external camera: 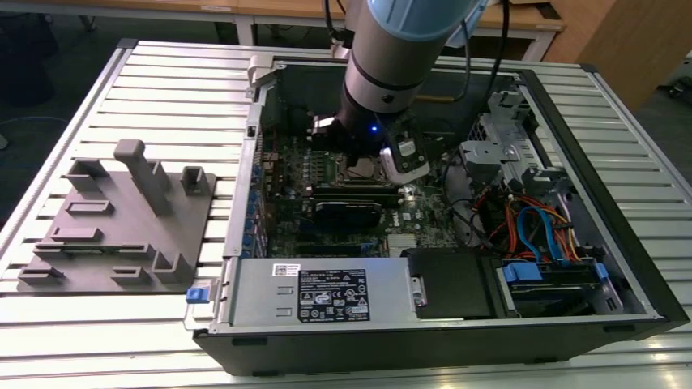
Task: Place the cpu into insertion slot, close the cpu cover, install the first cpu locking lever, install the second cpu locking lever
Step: 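Install the second cpu locking lever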
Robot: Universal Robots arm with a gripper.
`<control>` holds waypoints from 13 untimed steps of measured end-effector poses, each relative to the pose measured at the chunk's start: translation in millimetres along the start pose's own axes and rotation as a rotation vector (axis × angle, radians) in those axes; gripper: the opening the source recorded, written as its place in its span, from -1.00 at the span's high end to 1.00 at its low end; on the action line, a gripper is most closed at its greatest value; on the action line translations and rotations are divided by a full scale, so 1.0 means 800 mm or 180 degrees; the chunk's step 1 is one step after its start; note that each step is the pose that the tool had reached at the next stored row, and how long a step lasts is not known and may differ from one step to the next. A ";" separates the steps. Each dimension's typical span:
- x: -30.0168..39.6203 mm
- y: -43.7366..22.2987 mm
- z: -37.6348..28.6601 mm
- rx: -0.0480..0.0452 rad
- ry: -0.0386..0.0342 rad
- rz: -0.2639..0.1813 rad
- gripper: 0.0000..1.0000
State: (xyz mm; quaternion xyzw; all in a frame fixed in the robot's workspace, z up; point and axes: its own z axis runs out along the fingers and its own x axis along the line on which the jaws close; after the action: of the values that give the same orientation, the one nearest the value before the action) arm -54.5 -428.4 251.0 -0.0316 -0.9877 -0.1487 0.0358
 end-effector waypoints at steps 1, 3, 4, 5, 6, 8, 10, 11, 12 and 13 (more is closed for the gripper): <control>-0.0001 -0.0008 0.0000 0.0000 -0.0001 0.0005 0.80; -0.0003 -0.0033 -0.0006 0.0000 -0.0005 0.0016 0.80; -0.0004 -0.0046 -0.0009 0.0000 -0.0007 0.0024 0.80; -0.0004 -0.0059 -0.0012 0.0000 -0.0010 0.0032 0.80; -0.0004 -0.0069 -0.0013 0.0000 -0.0012 0.0040 0.80; -0.0006 -0.0087 -0.0008 -0.0001 -0.0019 0.0060 0.80; -0.0009 -0.0103 0.0029 -0.0003 -0.0028 0.0090 0.80; -0.0007 -0.0110 0.0051 -0.0004 -0.0033 0.0108 0.80; -0.0005 -0.0117 0.0073 -0.0006 -0.0038 0.0123 0.80; 0.0000 -0.0124 0.0094 -0.0007 -0.0042 0.0137 0.80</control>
State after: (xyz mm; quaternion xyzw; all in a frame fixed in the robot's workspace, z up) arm -55.6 -435.7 240.9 -0.0538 -0.9869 -0.1488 0.0324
